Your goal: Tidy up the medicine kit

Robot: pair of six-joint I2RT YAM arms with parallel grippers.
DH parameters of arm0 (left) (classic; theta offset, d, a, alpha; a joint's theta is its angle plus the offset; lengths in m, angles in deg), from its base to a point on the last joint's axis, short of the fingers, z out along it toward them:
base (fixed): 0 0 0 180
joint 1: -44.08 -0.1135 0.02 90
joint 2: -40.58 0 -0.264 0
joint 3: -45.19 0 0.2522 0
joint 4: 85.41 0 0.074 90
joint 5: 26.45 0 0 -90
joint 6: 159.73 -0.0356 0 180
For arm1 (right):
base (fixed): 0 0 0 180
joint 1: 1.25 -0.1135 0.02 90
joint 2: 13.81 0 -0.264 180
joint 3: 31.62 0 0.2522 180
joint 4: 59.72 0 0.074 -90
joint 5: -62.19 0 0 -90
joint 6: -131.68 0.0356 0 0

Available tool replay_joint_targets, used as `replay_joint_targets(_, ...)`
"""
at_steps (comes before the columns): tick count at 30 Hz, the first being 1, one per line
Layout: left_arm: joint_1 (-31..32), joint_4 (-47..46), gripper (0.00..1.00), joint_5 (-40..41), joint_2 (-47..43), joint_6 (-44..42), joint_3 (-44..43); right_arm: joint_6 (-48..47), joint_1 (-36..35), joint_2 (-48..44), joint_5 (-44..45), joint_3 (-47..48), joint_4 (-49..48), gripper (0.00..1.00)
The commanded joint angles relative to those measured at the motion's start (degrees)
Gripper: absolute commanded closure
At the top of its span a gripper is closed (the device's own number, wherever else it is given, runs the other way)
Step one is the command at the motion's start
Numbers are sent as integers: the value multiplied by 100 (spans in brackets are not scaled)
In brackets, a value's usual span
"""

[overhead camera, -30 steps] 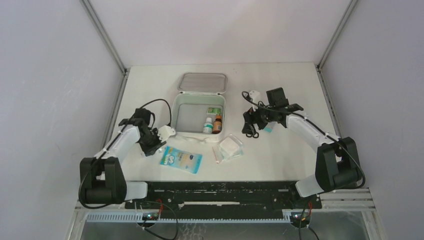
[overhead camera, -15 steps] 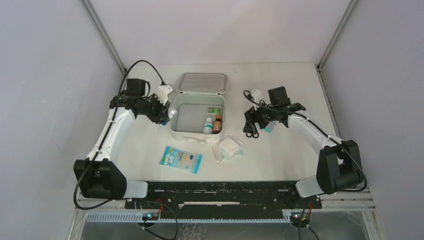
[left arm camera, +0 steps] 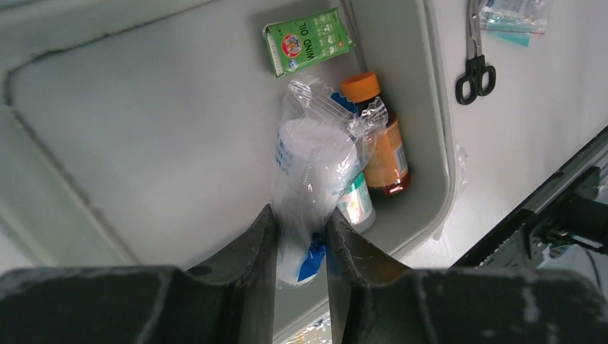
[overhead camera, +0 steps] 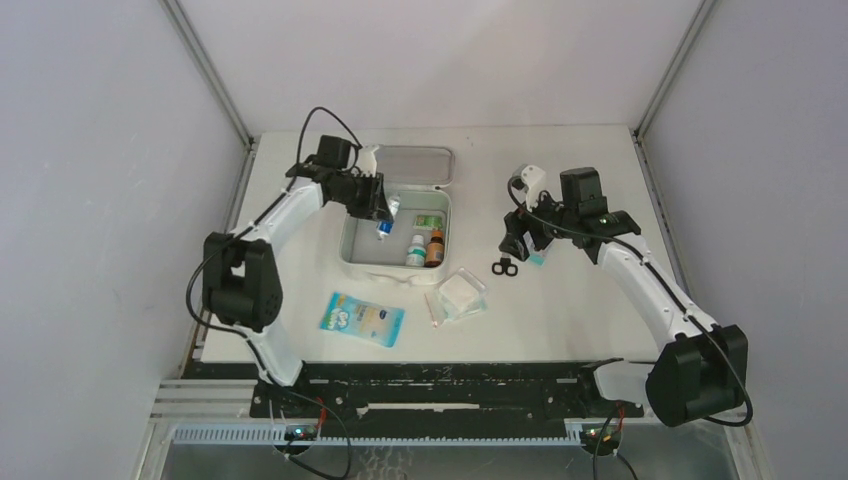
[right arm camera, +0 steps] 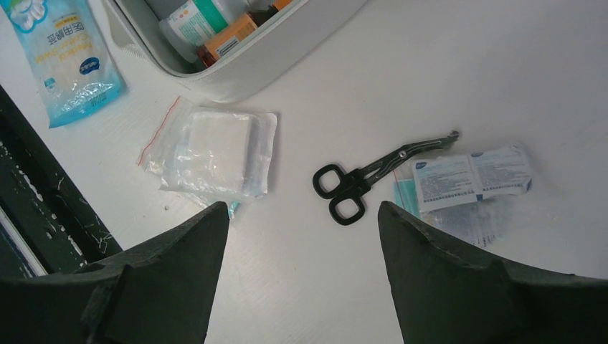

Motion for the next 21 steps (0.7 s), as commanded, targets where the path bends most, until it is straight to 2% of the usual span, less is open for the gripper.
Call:
replay_joint_targets(1, 187, -378, 71, 69, 338, 973, -281, 12, 91, -190, 33, -50, -122, 24)
replay_joint_targets(21, 511, -367, 67, 197, 891, 1536, 522, -69, 150, -101, -68, -212, -209, 24)
